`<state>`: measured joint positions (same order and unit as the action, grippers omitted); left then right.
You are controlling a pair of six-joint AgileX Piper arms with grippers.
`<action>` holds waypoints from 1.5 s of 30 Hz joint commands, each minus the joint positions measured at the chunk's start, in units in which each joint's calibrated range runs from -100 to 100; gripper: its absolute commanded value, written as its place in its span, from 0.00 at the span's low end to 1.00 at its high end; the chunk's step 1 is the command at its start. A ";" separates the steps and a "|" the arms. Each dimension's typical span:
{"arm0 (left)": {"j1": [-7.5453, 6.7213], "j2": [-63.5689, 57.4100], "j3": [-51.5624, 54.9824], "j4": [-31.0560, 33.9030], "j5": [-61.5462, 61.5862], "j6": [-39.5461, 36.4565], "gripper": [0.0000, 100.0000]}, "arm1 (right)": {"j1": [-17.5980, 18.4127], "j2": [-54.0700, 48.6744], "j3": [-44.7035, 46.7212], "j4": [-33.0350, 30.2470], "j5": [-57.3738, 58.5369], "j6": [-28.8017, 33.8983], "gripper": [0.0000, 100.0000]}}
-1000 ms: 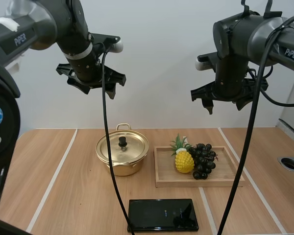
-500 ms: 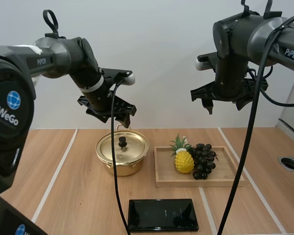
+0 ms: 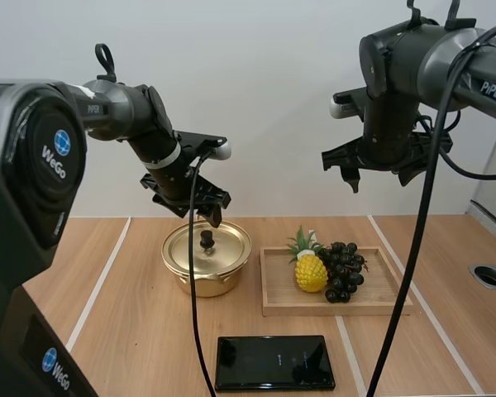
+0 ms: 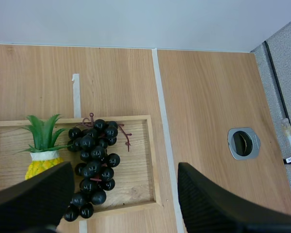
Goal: Open the pot, put the grape inside, and close it
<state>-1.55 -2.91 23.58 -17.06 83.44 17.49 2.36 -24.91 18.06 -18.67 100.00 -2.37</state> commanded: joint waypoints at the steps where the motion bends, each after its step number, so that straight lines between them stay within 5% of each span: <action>1: -0.24 1.12 0.12 -2.26 -0.54 1.52 1.00 | -0.17 -0.39 0.16 -0.01 0.00 0.15 1.00; 29: -0.24 7.87 0.12 -2.49 -3.13 2.38 1.00 | -0.17 -0.39 0.16 -0.03 0.00 0.15 1.00; 30: -0.24 7.87 0.12 -2.49 -3.13 2.38 0.97 | -0.17 -0.39 0.16 -0.03 0.00 0.15 1.00; 32: -0.24 7.92 0.12 -2.49 -3.13 2.38 0.58 | -0.17 -0.39 0.16 -0.03 0.00 0.15 1.00; 34: -0.24 7.92 0.12 -2.49 -3.31 1.50 0.07 | -0.17 -0.39 0.16 -0.03 0.00 0.15 1.00; 35: -0.24 7.92 0.12 -2.36 -3.31 0.99 0.00 | -0.17 -0.39 0.16 -0.03 0.00 0.15 1.00; 45: -0.24 7.92 0.12 -2.36 -3.31 -0.71 0.01 | -0.17 -0.39 0.16 -0.03 0.00 0.15 1.00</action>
<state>-1.66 5.01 23.58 -18.97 81.28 17.81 2.36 -24.91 18.06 -18.67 100.00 -2.37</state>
